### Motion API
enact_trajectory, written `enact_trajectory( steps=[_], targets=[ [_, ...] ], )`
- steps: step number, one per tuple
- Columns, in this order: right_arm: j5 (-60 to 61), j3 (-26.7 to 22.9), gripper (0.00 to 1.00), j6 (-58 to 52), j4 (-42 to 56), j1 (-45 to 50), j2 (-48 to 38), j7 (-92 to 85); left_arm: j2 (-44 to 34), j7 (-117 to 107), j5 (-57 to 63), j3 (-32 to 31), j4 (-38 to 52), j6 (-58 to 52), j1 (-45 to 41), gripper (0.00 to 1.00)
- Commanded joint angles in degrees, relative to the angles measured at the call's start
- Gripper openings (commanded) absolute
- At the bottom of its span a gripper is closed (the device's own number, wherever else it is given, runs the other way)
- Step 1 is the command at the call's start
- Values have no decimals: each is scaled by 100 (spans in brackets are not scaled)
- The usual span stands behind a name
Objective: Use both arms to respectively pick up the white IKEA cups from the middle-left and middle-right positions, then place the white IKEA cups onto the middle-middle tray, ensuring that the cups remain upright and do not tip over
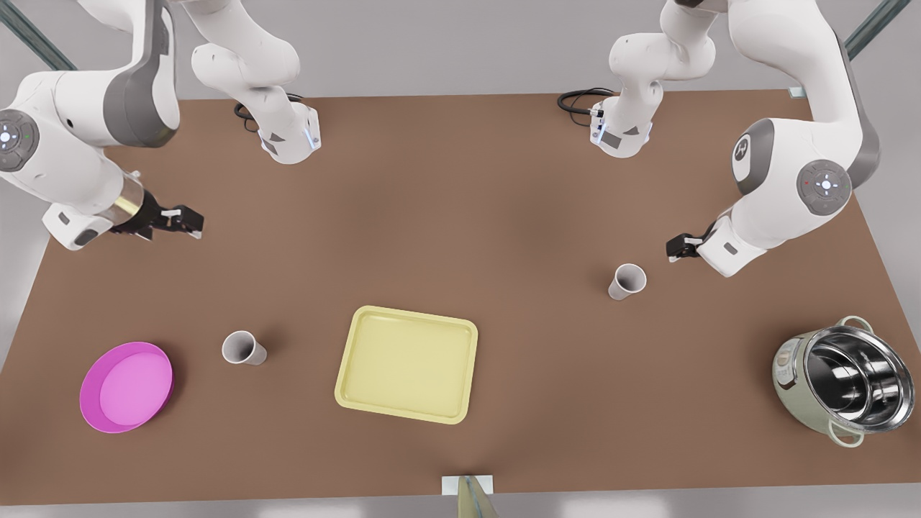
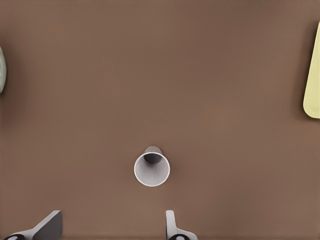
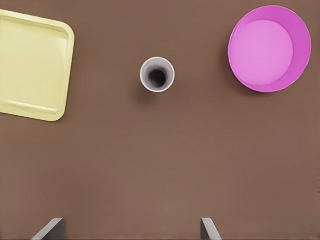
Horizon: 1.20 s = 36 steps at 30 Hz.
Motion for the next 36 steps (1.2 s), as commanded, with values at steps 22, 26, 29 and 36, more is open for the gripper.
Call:
enact_trajectory(
  steps=[22, 26, 29, 36],
  targets=[
    [154, -5, 100, 2659, 1174, -567, 3736, -183, 935, 346, -3, 7, -2351, 2460, 187, 100],
    [259, -5, 100, 2843, 1147, -611, 3850, -174, 1031, 346, -3, 7, -2501, 2591, 187, 100],
    [347, -5, 100, 2878, 1121, -611, 3885, -174, 1190, 346, -12, 7, -2501, 2671, 178, 100],
    [356, 3, 100, 3283, 629, -629, 3815, -218, 1357, 346, -91, 7, -2501, 2750, 178, 62]
  ],
)
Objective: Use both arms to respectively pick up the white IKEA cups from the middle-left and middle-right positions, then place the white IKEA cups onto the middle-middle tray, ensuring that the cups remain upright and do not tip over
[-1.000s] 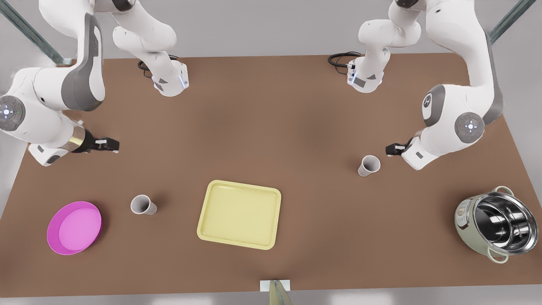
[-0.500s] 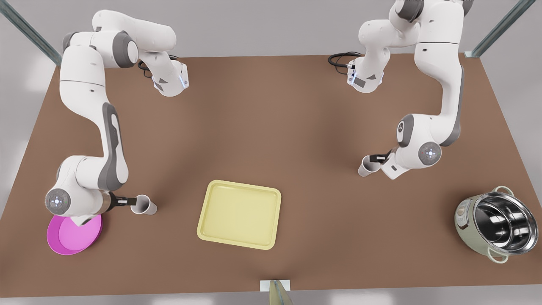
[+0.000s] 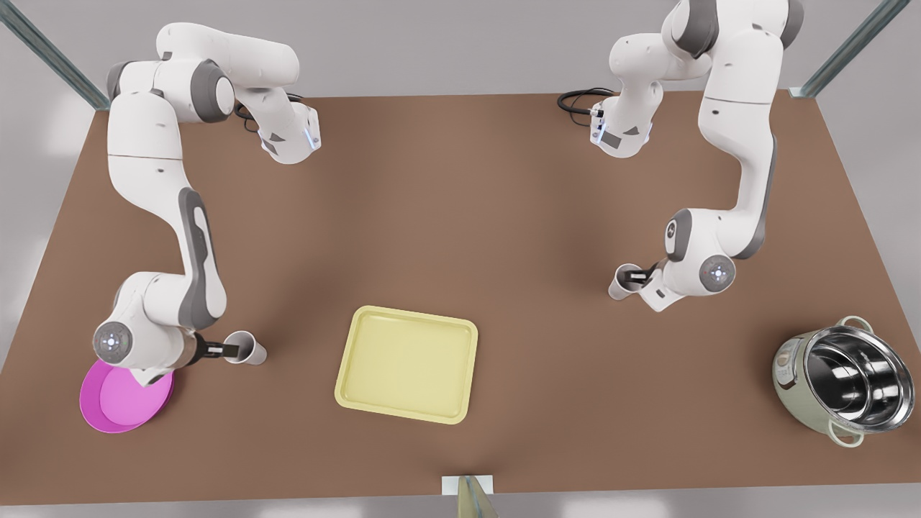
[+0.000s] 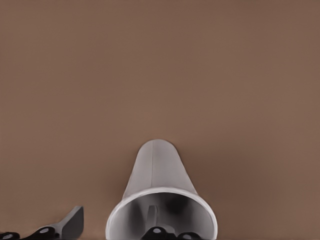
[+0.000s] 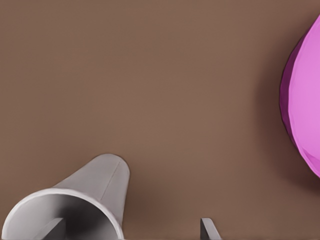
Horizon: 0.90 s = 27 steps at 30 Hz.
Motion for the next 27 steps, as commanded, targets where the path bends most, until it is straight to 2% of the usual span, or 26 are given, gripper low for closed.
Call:
enact_trajectory(
  steps=[1, 4, 5, 7, 9, 13, 14, 15, 16, 17, 18, 19, 20, 21, 22, 26, 27],
  targets=[
    [19, 4, 100, 353, -111, 0, -43, -49, 7, 85, -16, 0, 2, 86, 4, 62],
    [11, 21, 100, 582, -340, 9, -157, -49, 33, 85, -25, 0, 11, 112, -5, 57],
    [19, 21, 100, 591, -340, 0, -149, -49, 42, 77, -209, 0, 11, 103, 4, 49],
    [28, 21, 100, 582, -383, 9, -140, -40, 59, 77, -386, 0, 2, 103, -14, 42],
    [37, 30, 100, 582, -463, 0, -140, -40, 59, 68, -456, 0, 2, 94, -14, 21],
    [72, 21, 100, 591, -507, 0, -78, -40, -28, 86, -465, 0, 169, 86, -93, 21],
    [72, 21, 100, 635, -507, 0, -43, -40, -257, -107, -473, 0, 327, 59, -198, 21],
    [72, 30, 100, 652, -507, 0, -26, -40, -319, -600, -447, -79, 818, -265, -242, 21],
    [72, 21, 100, 652, -507, 0, -17, -40, 41, -1179, -360, -211, 1855, -1187, -242, 21],
    [63, 21, 100, 652, -507, 0, 1, -40, 577, -2005, 264, -378, 2927, -2014, -409, 21],
    [72, 30, 100, 670, -507, 0, 10, -66, 982, -2708, 344, -378, 3614, -2463, -734, 21],
    [72, 30, 93, 670, -507, -9, 18, -84, 1149, -3526, 283, -431, 3922, -2507, -989, 21],
    [63, 30, 75, 661, -507, -18, 18, -101, 1360, -4255, 98, -519, 4264, -2507, -1182, 21],
    [54, 30, 61, 661, -507, -18, 18, -154, 1659, -5037, 54, -624, 4704, -2507, -1402, 21],
    [46, 30, 55, 661, -507, -9, 18, -180, 1949, -5635, 54, -668, 5135, -2446, -1631, 21],
    [19, 30, 47, 661, -489, 35, 45, -180, 3056, -7587, 63, -712, 6418, -1716, -2316, 21],
    [11, 30, 42, 661, -480, 53, 36, -180, 3302, -7912, 63, -677, 6769, -1725, -2527, 21]
  ],
)
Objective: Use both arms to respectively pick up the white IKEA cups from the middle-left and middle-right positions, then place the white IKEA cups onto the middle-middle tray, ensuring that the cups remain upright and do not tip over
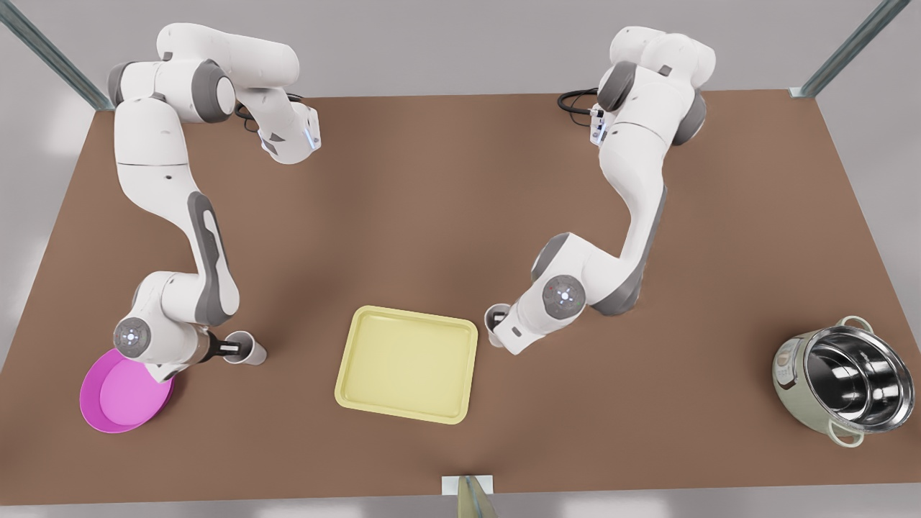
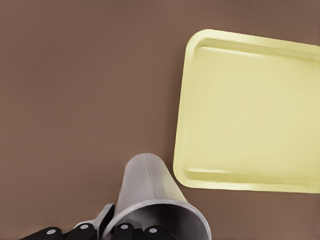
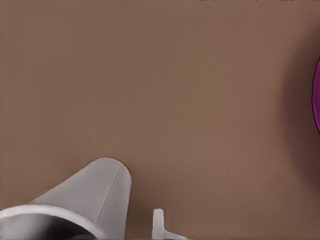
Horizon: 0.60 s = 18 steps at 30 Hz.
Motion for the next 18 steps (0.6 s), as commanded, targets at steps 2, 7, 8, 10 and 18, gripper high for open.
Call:
enact_trajectory(
  steps=[2, 7, 8, 10, 18],
  targets=[
    [-39, 0, 24, 14, 24, 60, -8, -103, 517, -5574, -14, 24, 625, 115, -417, 21],
    [-39, 35, 21, -48, 68, 95, -61, -112, 852, -6102, -216, 24, 889, 686, -673, 21],
    [-30, 35, 21, -48, 94, 130, -113, -209, 869, -6085, -216, 112, 889, 783, -708, 21],
    [5, 255, 21, -136, 94, 235, -325, -209, 878, -6015, -216, 129, 889, 1100, -708, 21],
    [-13, 1028, 21, -83, 314, 393, -474, -261, 1177, -5320, -216, 235, 889, 1961, -910, 21]
  ],
)
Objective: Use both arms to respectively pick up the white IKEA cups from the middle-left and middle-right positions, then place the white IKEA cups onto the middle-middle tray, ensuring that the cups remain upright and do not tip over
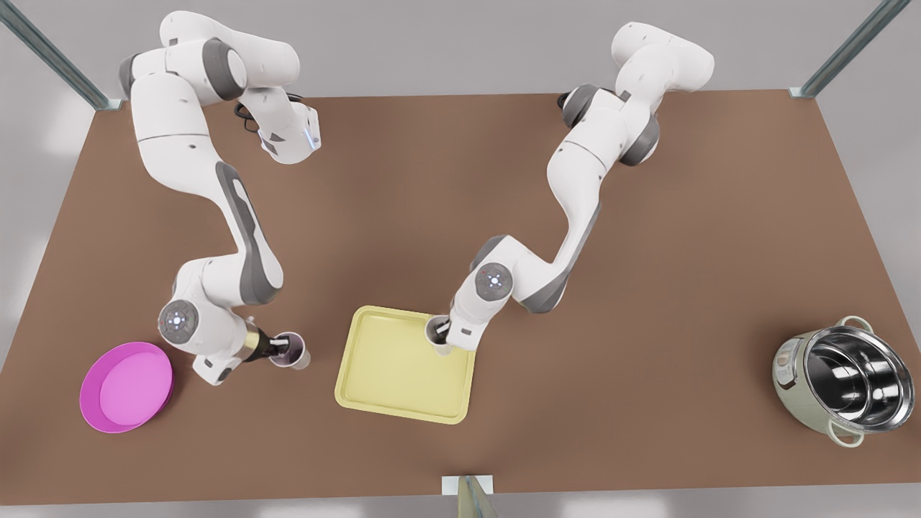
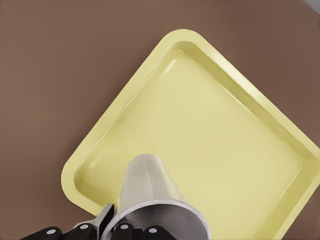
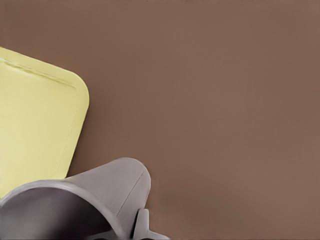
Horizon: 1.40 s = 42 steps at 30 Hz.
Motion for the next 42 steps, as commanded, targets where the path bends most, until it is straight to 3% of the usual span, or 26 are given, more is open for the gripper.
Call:
enact_trajectory(
  steps=[1, 8, 12, 14, 16, 17, 22, 23, 25, 28, 29, 31, 32, 33, 34, 40, 41, 42],
  targets=[
    [-25, 52, 21, 21, 84, 106, -11, -102, 72, -1696, -15, 8, 3, 566, 10, 21],
    [1, 263, 21, 82, 357, 449, 191, -85, 221, -1714, -24, 0, -15, 522, 1, 24],
    [1, 377, 21, 118, 375, 484, 287, -94, 248, -1714, -15, 0, -6, 522, 1, 37],
    [1, 465, 21, 162, 375, 537, 331, -94, 248, -1723, -15, 0, -6, 522, 1, 57],
    [1, 474, 21, 258, 366, 669, 393, -94, 195, -1828, -24, -9, -6, 417, 1, 97],
    [1, 474, 21, 319, 366, 713, 410, -85, 160, -1828, -24, -18, -6, 303, 19, 100],
    [19, 474, 21, 698, 375, 1082, 595, -15, -122, -1969, -24, -36, -32, 39, 19, 100],
    [19, 474, 21, 759, 375, 1091, 630, -15, -270, -1934, -16, -27, -59, -426, 36, 100],
    [19, 474, 21, 856, 375, 1117, 718, -76, -1132, -661, -15, -44, -67, -2517, 590, 100],
    [10, 474, 21, 873, 419, 1117, 876, -94, -2029, 2538, 20, -36, -59, -4961, 2171, 100],
    [10, 465, 21, 873, 445, 1117, 903, -94, -2204, 3164, 108, -27, -59, -5138, 2734, 100],
    [10, 474, 21, 873, 445, 1117, 929, -94, -2433, 3830, 696, -36, -128, -5296, 3007, 100],
    [10, 474, 23, 873, 445, 1109, 938, -76, -3969, 5464, 714, 483, -2524, -4306, 2919, 100],
    [10, 474, 64, 873, 445, 1109, 938, -85, -4691, 6327, 723, 501, -3653, -3486, 3086, 100],
    [10, 465, 99, 882, 445, 1108, 938, -85, -5059, 6381, 688, 501, -3881, -3311, 3078, 100],
    [1, 465, 100, 979, 445, 1082, 973, -243, -4876, 6407, 204, 448, -3785, -3441, 3280, 100],
    [1, 474, 100, 979, 445, 1082, 964, -243, -4947, 6363, 195, -105, -3776, -3828, 3280, 100],
    [1, 465, 100, 979, 445, 1073, 964, -243, -5052, 6416, 134, -264, -3733, -3925, 3324, 100]
  ],
)
